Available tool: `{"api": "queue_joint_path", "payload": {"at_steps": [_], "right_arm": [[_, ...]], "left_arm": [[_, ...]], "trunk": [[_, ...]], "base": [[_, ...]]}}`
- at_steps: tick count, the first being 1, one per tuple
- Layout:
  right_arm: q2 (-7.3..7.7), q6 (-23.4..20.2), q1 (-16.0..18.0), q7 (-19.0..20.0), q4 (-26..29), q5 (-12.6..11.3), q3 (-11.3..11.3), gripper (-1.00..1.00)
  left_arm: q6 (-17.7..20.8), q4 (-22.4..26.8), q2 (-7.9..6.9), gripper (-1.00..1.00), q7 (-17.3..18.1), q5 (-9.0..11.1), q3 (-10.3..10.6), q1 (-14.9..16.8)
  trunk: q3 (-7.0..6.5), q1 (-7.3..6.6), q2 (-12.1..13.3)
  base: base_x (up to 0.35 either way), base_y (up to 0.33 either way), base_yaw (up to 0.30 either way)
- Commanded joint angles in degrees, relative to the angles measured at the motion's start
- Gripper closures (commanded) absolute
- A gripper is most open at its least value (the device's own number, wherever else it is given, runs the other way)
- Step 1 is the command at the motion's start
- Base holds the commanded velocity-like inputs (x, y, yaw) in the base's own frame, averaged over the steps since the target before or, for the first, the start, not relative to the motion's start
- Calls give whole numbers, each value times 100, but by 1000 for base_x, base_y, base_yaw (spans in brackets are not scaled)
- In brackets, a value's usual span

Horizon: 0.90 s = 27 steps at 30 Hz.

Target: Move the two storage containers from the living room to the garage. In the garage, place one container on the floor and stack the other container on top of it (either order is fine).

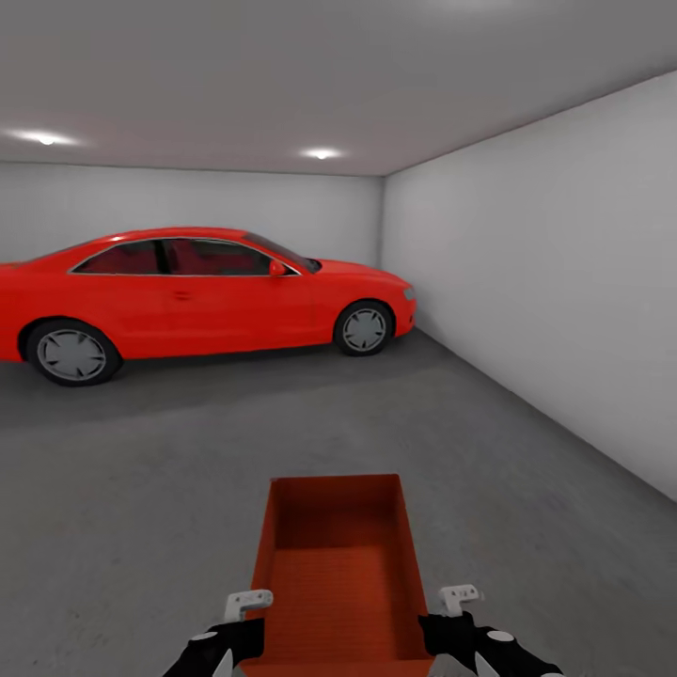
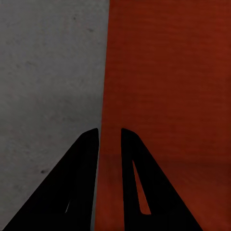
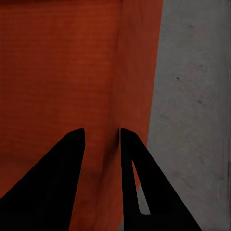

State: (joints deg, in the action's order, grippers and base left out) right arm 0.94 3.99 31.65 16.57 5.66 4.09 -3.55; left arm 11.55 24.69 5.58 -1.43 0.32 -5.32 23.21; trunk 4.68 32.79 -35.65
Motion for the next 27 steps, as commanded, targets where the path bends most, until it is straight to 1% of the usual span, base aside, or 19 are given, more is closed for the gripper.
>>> {"api": "queue_joint_path", "payload": {"at_steps": [1, 27], "right_arm": [[-23, -340, 8, 92, -23, 83, -120, 100], [-23, -364, 8, 101, -21, 101, -119, 100]], "left_arm": [[-65, 27, 9, 100, -33, 64, 84, -1], [-65, 28, 13, 100, -31, 65, 84, 4]], "trunk": [[10, 2, -10], [11, 2, -10]], "base": [[0, 0, -273], [0, 0, -280]]}}
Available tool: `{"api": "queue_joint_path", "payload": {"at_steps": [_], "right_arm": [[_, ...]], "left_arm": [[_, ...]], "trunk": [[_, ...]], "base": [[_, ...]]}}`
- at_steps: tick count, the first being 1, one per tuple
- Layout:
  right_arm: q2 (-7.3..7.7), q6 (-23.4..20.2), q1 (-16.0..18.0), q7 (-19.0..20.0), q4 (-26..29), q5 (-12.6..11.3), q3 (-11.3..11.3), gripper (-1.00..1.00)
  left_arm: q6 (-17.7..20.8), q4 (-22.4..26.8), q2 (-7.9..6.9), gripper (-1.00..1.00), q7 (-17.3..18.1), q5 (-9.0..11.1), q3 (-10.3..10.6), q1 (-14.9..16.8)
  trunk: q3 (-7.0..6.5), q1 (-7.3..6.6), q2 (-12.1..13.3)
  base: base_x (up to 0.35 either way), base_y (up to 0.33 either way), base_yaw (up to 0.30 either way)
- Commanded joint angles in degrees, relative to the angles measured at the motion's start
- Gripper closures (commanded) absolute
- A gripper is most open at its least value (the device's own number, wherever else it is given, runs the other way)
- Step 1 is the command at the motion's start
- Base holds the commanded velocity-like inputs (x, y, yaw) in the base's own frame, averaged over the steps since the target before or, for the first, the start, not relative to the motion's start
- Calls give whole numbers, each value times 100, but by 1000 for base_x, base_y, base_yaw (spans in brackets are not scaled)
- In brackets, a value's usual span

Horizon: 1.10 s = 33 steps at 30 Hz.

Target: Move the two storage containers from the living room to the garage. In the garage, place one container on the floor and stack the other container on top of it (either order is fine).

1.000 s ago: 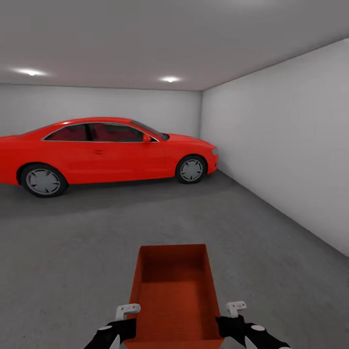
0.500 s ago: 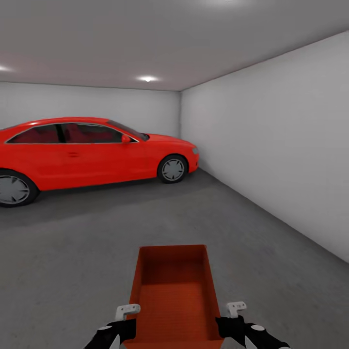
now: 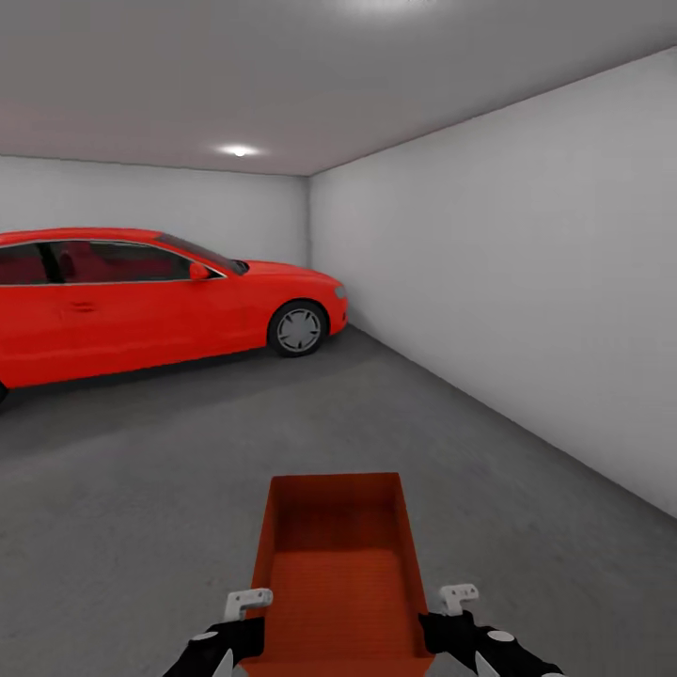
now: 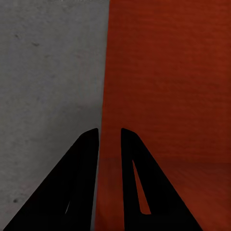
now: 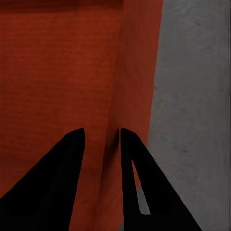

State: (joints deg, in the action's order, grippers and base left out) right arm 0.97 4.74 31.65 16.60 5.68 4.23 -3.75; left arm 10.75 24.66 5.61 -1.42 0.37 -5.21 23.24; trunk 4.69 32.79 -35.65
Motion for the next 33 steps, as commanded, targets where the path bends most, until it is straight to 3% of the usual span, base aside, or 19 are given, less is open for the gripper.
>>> {"api": "queue_joint_path", "payload": {"at_steps": [1, 33], "right_arm": [[-26, -439, 8, 98, -23, 87, -99, 100], [-26, -430, 8, 98, -23, 87, -99, 100]], "left_arm": [[15, 31, 11, 100, -33, 59, 72, -1], [23, 31, 8, 100, -27, 60, 75, -4]], "trunk": [[10, 2, -10], [10, 2, -10]], "base": [[0, 0, -296], [0, 0, -298]]}}
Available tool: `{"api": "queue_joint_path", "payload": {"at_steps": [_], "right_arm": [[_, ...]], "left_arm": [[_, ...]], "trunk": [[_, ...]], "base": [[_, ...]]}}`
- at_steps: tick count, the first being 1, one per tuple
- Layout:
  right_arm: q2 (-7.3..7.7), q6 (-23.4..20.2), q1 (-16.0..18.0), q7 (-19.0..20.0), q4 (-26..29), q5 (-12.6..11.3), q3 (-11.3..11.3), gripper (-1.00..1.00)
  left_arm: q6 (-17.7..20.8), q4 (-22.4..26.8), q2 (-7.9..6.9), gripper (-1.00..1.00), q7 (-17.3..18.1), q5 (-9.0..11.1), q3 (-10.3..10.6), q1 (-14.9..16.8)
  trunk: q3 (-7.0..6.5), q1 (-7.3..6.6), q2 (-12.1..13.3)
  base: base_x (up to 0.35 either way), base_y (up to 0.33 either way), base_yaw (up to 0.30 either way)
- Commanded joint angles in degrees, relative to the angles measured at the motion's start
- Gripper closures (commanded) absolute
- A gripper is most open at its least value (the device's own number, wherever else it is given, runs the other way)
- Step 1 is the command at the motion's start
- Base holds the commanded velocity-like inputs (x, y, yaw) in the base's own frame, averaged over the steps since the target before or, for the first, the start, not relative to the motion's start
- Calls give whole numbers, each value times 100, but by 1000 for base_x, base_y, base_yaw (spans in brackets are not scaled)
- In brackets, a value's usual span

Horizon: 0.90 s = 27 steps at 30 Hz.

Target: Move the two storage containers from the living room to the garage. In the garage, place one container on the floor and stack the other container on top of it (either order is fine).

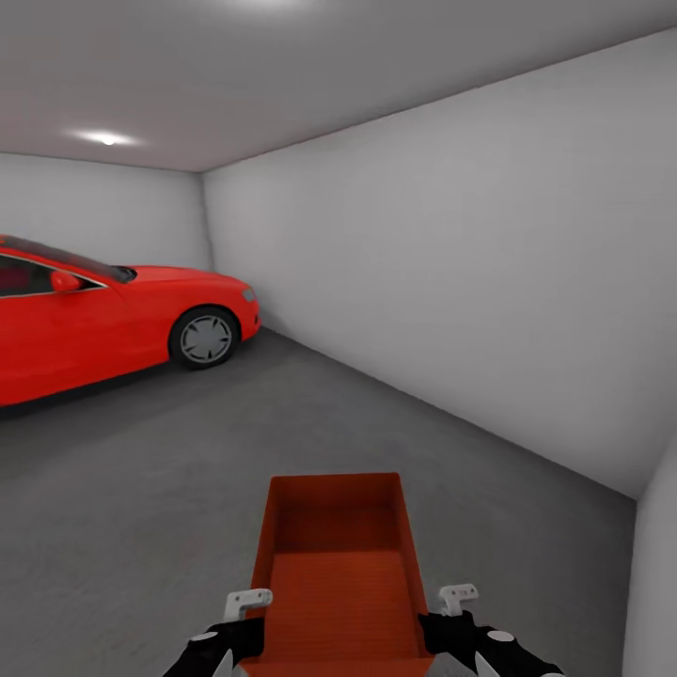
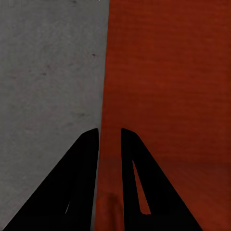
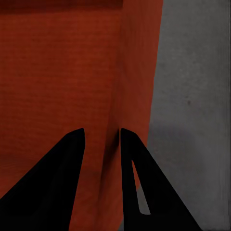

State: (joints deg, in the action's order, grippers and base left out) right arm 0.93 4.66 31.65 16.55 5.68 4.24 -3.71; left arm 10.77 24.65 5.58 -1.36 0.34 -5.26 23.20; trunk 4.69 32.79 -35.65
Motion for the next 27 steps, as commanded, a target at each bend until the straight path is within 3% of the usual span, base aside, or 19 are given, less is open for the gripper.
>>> {"api": "queue_joint_path", "payload": {"at_steps": [1, 13, 27], "right_arm": [[-22, -424, 8, 102, -23, 86, -103, 100], [-22, -430, 8, 102, -23, 86, -103, 100], [-22, -429, 8, 102, -23, 86, -103, 100]], "left_arm": [[22, 31, 12, 100, -32, 63, 80, 0], [30, 31, 14, 100, -35, 61, 87, 2], [31, 31, 5, 100, -33, 63, 87, 0]], "trunk": [[10, 2, -10], [10, 2, -10], [10, 2, -10]], "base": [[0, 0, -298], [9, 0, -298], [256, 166, -298]]}}
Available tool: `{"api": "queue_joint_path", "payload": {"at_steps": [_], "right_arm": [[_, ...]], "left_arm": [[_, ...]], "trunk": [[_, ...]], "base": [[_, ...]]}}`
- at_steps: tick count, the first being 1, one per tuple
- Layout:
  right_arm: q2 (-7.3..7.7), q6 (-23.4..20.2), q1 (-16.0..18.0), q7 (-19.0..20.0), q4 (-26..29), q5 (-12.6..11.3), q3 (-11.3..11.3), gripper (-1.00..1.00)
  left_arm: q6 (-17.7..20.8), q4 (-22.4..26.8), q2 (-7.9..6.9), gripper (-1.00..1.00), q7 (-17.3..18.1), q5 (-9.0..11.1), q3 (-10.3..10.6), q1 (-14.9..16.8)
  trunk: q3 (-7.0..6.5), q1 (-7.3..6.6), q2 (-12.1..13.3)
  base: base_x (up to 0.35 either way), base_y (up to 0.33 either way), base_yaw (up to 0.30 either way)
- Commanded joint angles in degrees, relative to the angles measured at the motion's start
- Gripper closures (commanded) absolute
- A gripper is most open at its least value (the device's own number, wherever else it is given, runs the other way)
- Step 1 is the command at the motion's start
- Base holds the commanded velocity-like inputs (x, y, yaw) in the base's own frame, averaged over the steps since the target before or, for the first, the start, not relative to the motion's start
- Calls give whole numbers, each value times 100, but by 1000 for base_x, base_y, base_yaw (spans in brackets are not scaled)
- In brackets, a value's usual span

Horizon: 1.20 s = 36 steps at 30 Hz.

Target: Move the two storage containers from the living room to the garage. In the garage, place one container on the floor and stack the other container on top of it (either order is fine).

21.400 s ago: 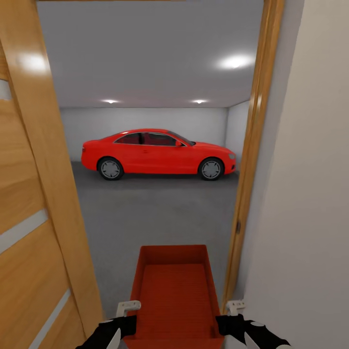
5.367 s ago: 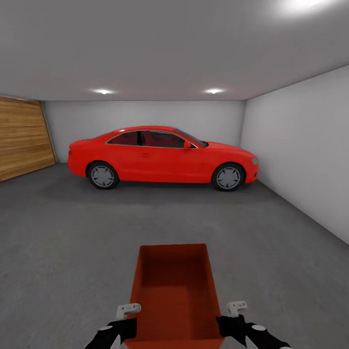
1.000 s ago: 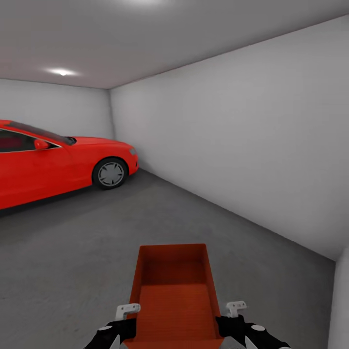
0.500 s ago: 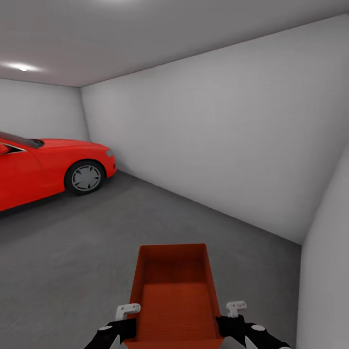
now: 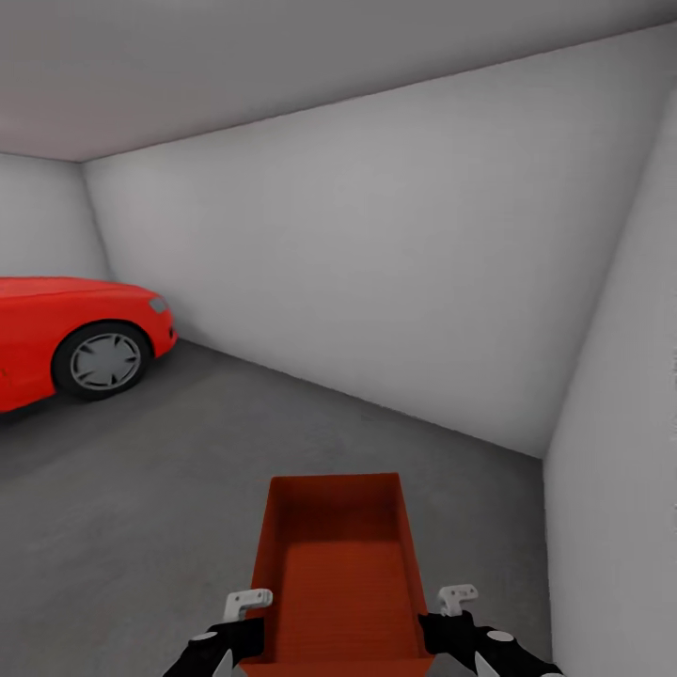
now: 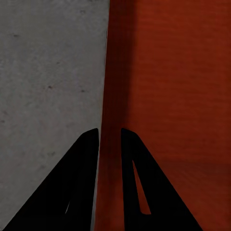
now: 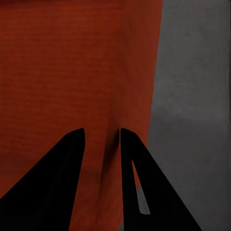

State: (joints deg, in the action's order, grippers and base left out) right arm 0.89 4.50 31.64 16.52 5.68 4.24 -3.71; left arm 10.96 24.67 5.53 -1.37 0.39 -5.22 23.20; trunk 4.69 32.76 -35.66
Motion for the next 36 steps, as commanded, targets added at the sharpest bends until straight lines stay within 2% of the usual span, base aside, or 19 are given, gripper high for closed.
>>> {"api": "queue_joint_path", "payload": {"at_steps": [1, 36], "right_arm": [[-18, -414, 9, 106, -23, 86, -104, 100], [-18, -415, 9, 106, -23, 86, -104, 100]], "left_arm": [[11, 29, 10, 100, -32, 57, 83, 0], [11, 29, 1, 100, -33, 57, 83, 1]], "trunk": [[10, 5, -9], [10, 5, -9]], "base": [[270, 215, -298], [275, 196, -298]]}}
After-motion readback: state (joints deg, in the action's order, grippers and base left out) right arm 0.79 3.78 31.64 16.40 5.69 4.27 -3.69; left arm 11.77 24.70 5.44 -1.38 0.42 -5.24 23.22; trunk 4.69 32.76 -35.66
